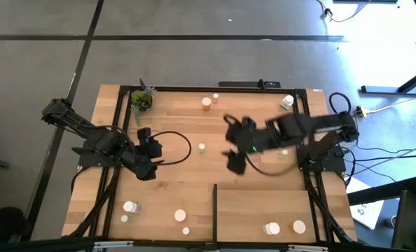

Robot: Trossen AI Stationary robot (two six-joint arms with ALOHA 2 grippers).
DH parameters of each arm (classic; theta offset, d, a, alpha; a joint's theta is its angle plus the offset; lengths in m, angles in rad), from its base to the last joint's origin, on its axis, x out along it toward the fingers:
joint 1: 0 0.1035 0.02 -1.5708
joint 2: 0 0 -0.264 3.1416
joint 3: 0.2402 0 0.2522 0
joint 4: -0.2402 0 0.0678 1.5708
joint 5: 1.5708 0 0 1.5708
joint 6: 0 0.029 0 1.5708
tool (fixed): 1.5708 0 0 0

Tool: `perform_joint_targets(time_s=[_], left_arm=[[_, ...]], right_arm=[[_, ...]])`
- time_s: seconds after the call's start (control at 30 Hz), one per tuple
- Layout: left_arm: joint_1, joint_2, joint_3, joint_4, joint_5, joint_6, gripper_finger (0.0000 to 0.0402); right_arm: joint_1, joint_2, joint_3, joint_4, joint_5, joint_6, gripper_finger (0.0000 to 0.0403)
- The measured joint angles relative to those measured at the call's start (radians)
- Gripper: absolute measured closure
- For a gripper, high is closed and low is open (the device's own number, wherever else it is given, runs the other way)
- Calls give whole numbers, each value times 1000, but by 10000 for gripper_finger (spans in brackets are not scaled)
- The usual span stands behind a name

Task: Pick and place medicine bottles onto shelf by color
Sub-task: Put the top left blue pill bottle on the shelf

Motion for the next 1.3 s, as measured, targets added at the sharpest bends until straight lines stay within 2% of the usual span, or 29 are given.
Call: perform_joint_targets(time_s=[0.17, 0.3, 0.37, 0.53, 0.67, 0.93, 1.3], left_arm=[[0, 0, 0, -1, 0, 0, 151], [0, 0, 0, 0, -2, 0, 151], [0, 0, 0, -1, -2, -4, 151], [0, 0, 0, -1, -2, -16, 151], [0, 0, 0, -11, -1, -26, 151], [0, 0, 0, -19, -1, -26, 151], [0, 1, 0, -19, 6, -26, 151]], right_arm=[[-119, 40, 1, 1, -4, -25, 153], [-172, 93, 1, 10, -3, -44, 153], [-184, 130, 1, 19, -10, -88, 153], [-191, 236, 1, 67, -107, -248, 153], [-199, 322, 0, 110, -111, -337, 153], [-229, 442, 0, 213, -202, -542, 153], [-264, 516, 0, 210, -204, -545, 153]])
